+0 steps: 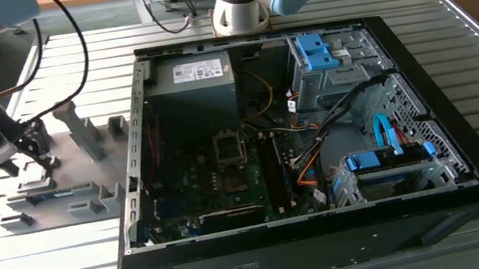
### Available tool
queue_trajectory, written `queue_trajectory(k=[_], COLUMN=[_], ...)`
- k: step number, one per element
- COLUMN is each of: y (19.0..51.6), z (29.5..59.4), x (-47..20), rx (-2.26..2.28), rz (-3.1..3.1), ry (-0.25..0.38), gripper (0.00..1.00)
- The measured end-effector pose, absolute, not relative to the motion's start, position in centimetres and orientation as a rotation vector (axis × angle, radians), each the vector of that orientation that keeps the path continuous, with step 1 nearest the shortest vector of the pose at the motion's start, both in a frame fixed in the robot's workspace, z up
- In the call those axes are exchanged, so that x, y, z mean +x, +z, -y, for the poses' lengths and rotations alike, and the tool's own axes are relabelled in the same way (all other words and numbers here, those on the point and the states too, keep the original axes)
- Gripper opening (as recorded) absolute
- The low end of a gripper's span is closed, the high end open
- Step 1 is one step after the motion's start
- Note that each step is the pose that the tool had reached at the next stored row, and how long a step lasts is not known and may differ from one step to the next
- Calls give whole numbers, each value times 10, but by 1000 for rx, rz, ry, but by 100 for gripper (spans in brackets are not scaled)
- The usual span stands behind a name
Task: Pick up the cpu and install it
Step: 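Pick up the cpu and move it towards the insertion slot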
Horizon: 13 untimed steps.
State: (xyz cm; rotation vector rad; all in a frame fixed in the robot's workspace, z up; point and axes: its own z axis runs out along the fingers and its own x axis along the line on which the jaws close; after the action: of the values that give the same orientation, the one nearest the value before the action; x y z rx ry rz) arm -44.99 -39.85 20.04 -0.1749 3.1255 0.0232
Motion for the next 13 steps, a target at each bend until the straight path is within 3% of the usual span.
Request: queue_trajectory(k=[13], y=[187], z=[398], x=[-449], rx=[-176], rz=[-3125], ry=[23], gripper=[59])
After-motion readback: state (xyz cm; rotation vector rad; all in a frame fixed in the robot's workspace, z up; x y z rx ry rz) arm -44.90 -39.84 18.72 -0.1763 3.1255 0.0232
